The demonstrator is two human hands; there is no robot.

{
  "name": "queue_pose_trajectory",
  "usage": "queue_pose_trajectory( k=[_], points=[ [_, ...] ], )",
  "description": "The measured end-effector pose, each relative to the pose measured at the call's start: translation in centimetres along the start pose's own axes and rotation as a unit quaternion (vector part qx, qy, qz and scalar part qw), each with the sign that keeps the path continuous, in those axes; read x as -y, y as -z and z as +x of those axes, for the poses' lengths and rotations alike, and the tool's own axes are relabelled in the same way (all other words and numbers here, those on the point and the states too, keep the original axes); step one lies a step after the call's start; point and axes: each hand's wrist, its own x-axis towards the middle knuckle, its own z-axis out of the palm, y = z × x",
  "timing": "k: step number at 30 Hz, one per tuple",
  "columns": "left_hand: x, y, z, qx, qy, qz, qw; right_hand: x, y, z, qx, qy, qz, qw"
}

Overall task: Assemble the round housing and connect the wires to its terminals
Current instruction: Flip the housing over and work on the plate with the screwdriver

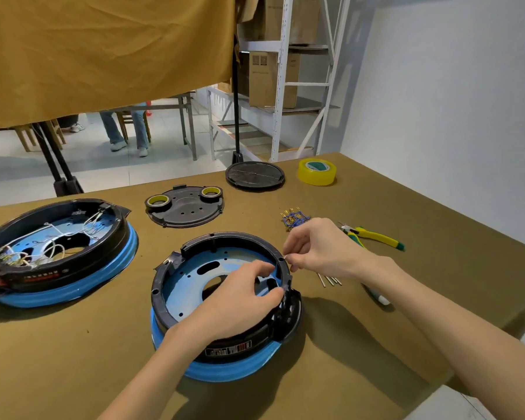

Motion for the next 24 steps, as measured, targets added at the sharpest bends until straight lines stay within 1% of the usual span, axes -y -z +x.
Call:
queue_pose_trajectory(
  k=[4, 7, 12, 16, 20, 22, 24],
  points=[
    [0.2, -0.1, -0.1, 0.017, 0.007, -0.009, 1.0, 1.2, 0.6, 0.5, 0.021, 0.018, -0.022, 0.999],
    [0.4, 0.1, -0.1, 0.011, 0.019, -0.027, 0.999, 1.9, 0.7, 0.6, 0.046, 0.023, -0.07, 0.996],
    [0.5, 0.1, -0.2, 0.025, 0.016, -0.032, 0.999, 2.9, 0.5, 0.7, 0.056, 0.04, -0.156, 0.985],
    [0.6, 0.2, -0.2, 0.031, 0.024, -0.039, 0.998, 3.0, 0.7, 0.7, 0.066, 0.028, -0.152, 0.986],
    [0.5, 0.3, -0.2, 0.03, 0.023, -0.032, 0.999, 2.4, 0.7, 0.7, 0.069, -0.012, -0.099, 0.993],
    [0.2, 0.3, -0.2, 0.031, 0.015, -0.006, 0.999, 2.0, 0.4, 0.7, 0.078, -0.06, -0.067, 0.993],
    [-0.1, 0.3, -0.4, 0.032, 0.007, 0.044, 0.998, 1.8, -0.1, 0.8, 0.1, -0.122, -0.063, 0.985]
  ],
)
